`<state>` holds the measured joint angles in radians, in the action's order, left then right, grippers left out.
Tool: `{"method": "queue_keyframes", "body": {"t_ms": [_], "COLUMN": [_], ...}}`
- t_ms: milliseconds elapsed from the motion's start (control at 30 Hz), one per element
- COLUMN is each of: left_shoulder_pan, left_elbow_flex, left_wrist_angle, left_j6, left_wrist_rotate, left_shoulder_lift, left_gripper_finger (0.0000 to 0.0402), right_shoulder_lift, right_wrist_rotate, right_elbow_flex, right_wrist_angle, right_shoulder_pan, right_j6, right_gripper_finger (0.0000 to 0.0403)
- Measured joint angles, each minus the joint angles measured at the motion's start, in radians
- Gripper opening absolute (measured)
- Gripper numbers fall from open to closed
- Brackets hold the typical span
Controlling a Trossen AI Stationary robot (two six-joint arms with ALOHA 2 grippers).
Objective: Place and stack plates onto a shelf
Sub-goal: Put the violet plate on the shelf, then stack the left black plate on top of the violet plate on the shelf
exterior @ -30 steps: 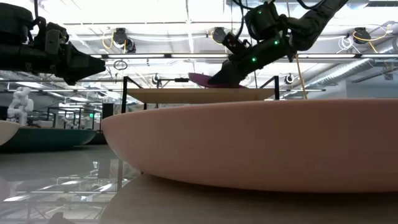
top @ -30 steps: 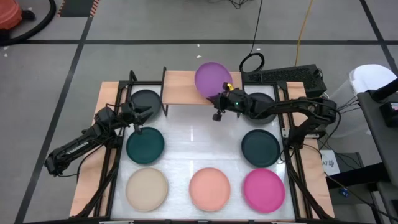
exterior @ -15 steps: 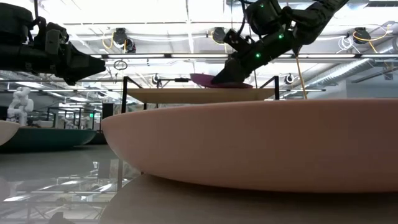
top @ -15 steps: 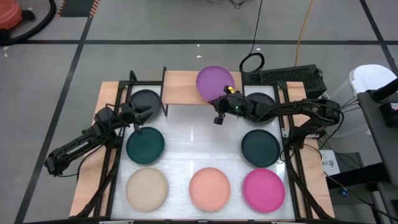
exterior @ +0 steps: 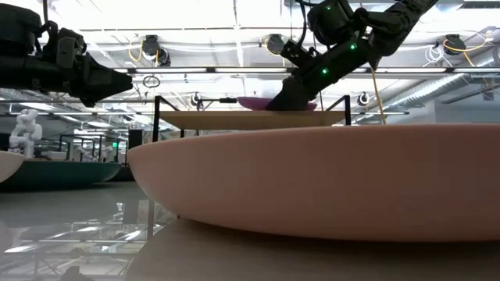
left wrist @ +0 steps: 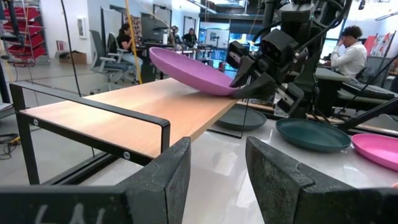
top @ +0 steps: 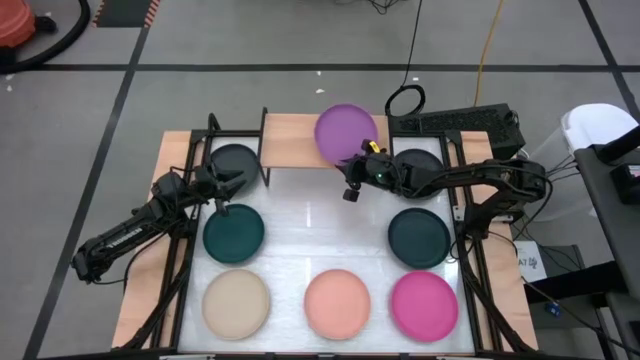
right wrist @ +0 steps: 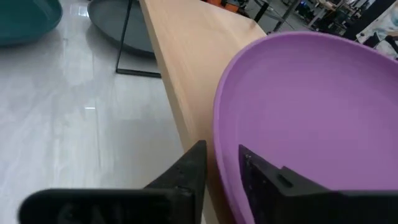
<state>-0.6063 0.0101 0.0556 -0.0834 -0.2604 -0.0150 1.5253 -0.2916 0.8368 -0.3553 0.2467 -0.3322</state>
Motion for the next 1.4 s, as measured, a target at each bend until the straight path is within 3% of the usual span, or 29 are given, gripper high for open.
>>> {"method": "queue_keyframes", "body": {"t_ms": [300, 600, 1000, 1400], "left_shoulder_pan": [0.0, 0.0, 0.0, 0.0], "left_elbow_flex": [0.0, 0.0, 0.0, 0.0], "left_wrist_angle": [0.0, 0.0, 0.0, 0.0], "left_j6": [0.0, 0.0, 0.0, 0.0], "left_wrist_rotate": [0.0, 0.0, 0.0, 0.0], "left_shoulder_lift": [0.0, 0.0, 0.0, 0.0], "left_gripper_finger": [0.0159, 0.0159, 0.0159, 0.0159], "right_shoulder_lift": [-0.05, -0.168, -0.365, -0.386], "right_wrist_rotate": [0.004, 0.004, 0.009, 0.009], "right_elbow_flex": [0.0, 0.0, 0.0, -0.008], "right_wrist_angle": [0.0, 0.036, 0.054, 0.091], "right_shoulder_pan": [-0.015, -0.043, -0.165, -0.26], "right_j6": [-0.014, 0.008, 0.098, 0.112], "right_gripper_finger": [0.012, 0.0121, 0.0121, 0.0121]}}
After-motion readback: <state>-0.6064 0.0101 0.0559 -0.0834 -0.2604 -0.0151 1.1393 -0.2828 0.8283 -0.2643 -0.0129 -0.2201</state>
